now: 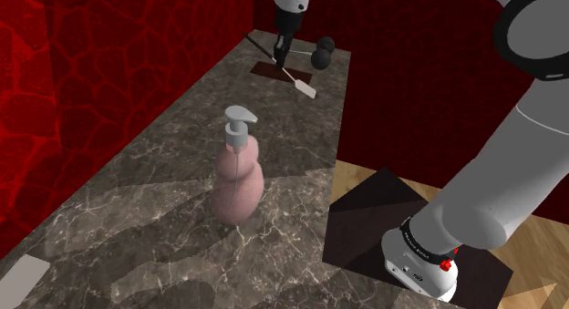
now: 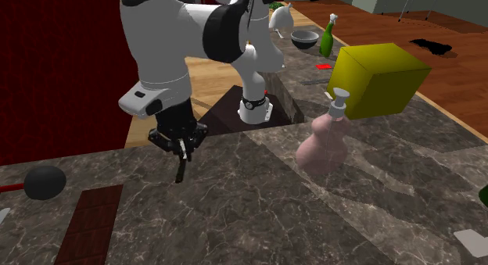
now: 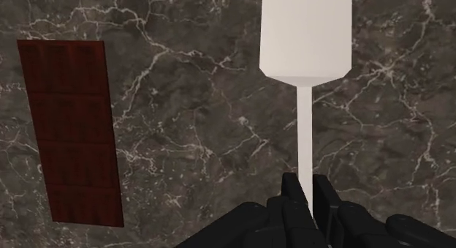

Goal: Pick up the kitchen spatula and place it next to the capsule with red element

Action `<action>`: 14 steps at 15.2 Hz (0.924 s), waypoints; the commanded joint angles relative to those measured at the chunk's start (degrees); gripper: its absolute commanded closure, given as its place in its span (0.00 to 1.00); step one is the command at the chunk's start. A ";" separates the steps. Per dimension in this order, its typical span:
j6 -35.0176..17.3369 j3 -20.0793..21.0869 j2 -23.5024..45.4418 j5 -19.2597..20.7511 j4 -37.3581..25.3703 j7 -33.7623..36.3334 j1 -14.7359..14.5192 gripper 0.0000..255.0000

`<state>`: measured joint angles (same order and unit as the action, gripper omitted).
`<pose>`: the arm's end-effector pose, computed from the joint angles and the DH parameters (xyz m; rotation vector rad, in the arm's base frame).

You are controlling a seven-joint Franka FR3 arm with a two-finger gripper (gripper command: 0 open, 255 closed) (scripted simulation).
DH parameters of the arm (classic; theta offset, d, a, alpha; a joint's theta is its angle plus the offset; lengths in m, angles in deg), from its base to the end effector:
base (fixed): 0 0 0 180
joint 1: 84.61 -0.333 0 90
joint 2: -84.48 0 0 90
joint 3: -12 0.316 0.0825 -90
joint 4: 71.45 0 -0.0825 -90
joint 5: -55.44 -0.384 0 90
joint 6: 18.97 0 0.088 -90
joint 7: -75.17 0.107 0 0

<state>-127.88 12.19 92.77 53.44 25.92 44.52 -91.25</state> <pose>0.6085 0.0753 0.5078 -2.9585 -0.9865 -0.0975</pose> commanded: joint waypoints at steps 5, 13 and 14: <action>1.51 -2.93 3.71 -1.03 -4.93 -7.56 4.38 1.00; 5.77 -5.99 12.45 -2.95 -17.43 -16.86 10.78 1.00; 6.53 -6.28 13.86 -3.23 -19.52 -17.93 11.64 1.00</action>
<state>-122.13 6.22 105.16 50.50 8.56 27.80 -80.50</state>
